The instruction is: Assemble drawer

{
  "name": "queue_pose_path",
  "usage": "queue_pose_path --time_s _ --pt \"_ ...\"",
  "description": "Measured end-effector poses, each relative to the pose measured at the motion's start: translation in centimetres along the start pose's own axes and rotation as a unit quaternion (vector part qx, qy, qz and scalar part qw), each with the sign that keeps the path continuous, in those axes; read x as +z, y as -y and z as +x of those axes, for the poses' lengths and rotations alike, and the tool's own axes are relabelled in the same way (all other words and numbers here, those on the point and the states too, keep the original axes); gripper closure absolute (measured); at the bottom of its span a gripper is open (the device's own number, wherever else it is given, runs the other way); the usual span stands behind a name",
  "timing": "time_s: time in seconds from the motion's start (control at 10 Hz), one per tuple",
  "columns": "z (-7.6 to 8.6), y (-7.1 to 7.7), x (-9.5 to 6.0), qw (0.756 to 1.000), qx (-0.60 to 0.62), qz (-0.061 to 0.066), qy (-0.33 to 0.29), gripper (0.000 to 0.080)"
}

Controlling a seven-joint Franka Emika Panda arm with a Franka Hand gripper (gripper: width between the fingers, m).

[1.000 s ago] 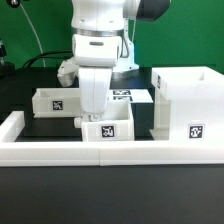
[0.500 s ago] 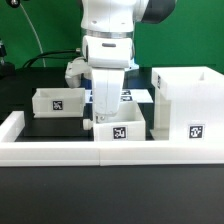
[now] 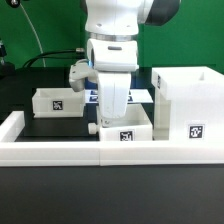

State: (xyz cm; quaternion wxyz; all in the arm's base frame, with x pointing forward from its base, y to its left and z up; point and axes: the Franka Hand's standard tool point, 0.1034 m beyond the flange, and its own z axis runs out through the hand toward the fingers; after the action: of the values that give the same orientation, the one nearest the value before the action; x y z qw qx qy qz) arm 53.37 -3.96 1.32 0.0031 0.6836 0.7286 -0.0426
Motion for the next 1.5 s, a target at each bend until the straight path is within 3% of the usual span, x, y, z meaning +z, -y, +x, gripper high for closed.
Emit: queue_pose_path --time_s 0.2,0.4,0.8,0.9,1.5 --pt "0.4 -0.3 0.0 1.000 -0.008 -0.005 -0.001 0.0757" --pt "0.4 -0.6 0.1 1.000 -0.006 -0.027 -0.001 0.0757" --pt "0.5 -0.4 0.2 1.000 0.005 -0.023 -0.002 0.0757" --pt "0.8 -0.2 0.2 1.000 0.008 -0.010 -0.003 0.0757" --pt "1.9 -0.7 -0.1 1.000 0.004 -0.011 -0.007 0.0757"
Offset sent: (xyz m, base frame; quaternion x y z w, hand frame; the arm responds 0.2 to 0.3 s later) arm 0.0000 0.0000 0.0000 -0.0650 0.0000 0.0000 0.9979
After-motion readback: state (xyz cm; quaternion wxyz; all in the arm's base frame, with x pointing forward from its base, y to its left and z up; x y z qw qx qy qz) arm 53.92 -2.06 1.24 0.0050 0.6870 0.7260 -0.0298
